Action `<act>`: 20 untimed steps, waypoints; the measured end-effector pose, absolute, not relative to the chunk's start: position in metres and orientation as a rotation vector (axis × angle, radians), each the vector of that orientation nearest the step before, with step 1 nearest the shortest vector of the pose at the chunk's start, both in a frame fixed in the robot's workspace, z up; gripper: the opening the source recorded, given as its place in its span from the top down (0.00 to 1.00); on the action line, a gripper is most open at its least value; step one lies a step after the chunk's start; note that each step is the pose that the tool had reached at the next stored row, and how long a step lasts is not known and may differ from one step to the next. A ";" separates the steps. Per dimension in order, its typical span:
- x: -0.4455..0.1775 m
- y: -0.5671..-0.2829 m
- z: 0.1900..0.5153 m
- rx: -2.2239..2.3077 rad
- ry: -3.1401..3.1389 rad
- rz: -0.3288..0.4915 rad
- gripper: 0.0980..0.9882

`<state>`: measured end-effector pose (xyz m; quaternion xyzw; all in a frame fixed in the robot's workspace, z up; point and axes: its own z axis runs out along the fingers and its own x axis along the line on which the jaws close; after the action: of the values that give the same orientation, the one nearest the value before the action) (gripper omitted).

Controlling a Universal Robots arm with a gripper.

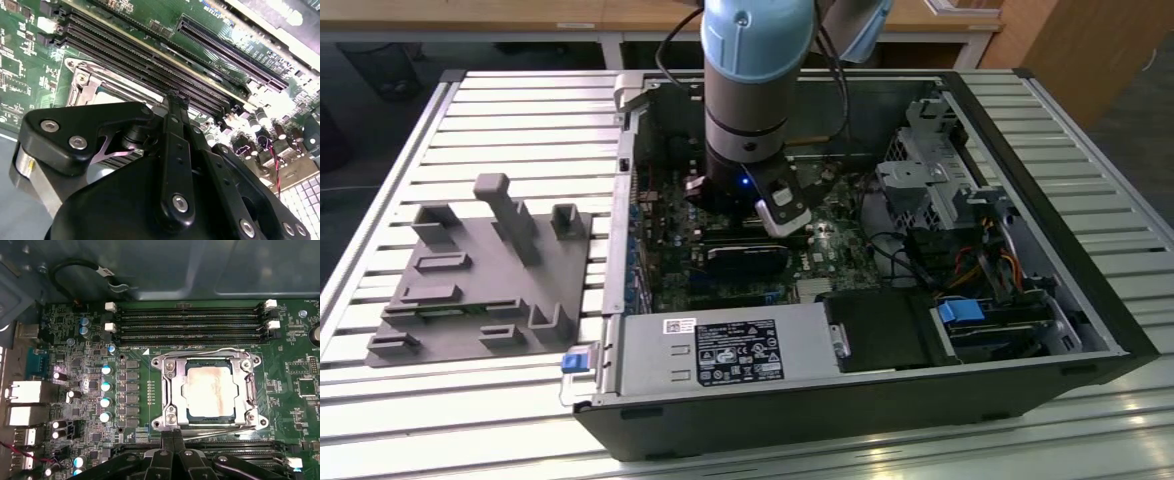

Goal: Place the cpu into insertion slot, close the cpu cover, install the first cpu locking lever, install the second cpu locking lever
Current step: 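Install the second cpu locking lever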

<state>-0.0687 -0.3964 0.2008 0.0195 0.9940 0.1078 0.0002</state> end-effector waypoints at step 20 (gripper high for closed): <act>-0.076 -0.398 0.190 0.061 3.111 0.434 0.97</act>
<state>-0.0761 -0.3975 0.1903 0.0193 0.9902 0.1382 -0.0003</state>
